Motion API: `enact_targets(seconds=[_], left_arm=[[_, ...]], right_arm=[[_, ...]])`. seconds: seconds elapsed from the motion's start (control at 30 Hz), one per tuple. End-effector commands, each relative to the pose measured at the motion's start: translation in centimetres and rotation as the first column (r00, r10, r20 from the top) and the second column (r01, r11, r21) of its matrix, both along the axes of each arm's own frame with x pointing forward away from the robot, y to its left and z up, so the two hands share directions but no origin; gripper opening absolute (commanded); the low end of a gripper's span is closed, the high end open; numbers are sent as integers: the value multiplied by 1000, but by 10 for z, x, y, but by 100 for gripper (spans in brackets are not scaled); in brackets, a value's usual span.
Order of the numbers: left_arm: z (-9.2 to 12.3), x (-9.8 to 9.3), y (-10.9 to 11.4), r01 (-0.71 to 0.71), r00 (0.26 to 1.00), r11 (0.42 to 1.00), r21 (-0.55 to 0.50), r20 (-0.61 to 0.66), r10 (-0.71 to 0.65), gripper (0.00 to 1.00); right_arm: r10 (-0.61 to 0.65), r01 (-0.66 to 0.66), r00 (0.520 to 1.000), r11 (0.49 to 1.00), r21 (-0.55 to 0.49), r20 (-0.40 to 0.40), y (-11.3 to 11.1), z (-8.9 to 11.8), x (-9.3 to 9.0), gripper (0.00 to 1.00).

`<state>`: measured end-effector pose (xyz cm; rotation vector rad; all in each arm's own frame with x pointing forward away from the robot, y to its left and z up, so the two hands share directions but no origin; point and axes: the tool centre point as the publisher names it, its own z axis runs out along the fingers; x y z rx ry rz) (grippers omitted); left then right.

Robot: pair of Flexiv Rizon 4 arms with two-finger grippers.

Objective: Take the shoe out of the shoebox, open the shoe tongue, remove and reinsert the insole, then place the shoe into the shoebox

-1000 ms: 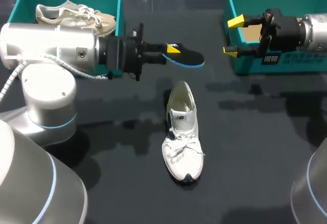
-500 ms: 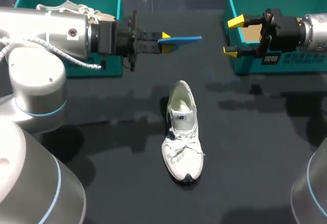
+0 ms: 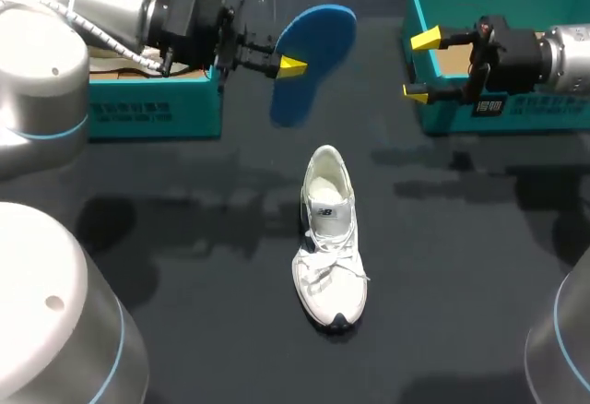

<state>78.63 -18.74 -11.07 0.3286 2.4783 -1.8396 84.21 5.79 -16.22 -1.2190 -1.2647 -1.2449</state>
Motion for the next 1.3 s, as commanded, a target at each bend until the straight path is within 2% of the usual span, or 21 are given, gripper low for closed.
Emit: enact_targets(seconds=[0.03,0.1,0.17,0.2,0.6,0.67,0.77,0.83,1.0,1.07,1.3], left_arm=[[8,14,-11,117,601,990,-74,-788,-130,0],[9,17,-13,67,449,993,-97,-886,-117,0],[7,22,-14,39,247,994,-99,-963,-106,0],[5,23,-14,40,180,995,-92,-979,-98,0],[5,23,-14,40,180,995,-92,-979,-98,0],[1,23,-16,15,18,995,-98,-995,-98,0],[-6,23,-20,-44,-172,995,-84,-981,-91,0],[-11,23,-19,-81,-269,994,-77,-958,-96,0],[-21,24,-12,-210,-432,977,-46,-892,-135,0],[-24,26,-8,-268,-537,963,-16,-828,-163,0],[-26,27,-7,-278,-545,960,-9,-822,-165,0]], right_arm=[[-1,1,1000,1000,-2,0,0,0,0,100],[-1,1,1000,1000,-2,0,0,0,0,100],[-1,1,1000,1000,-2,0,0,0,0,100],[-1,1,1000,1000,-2,0,0,0,0,100],[-1,1,1000,1000,-2,0,0,0,0,100],[-1,1,1000,1000,-2,0,0,0,0,100],[-1,1,1000,1000,-2,0,0,0,0,100],[-1,1,1000,1000,-2,0,0,0,0,100],[-1,1,1000,1000,-2,0,0,0,0,100],[-1,1,1000,1000,-2,0,0,0,0,100],[-1,1,1000,1000,-2,0,0,0,0,100]])
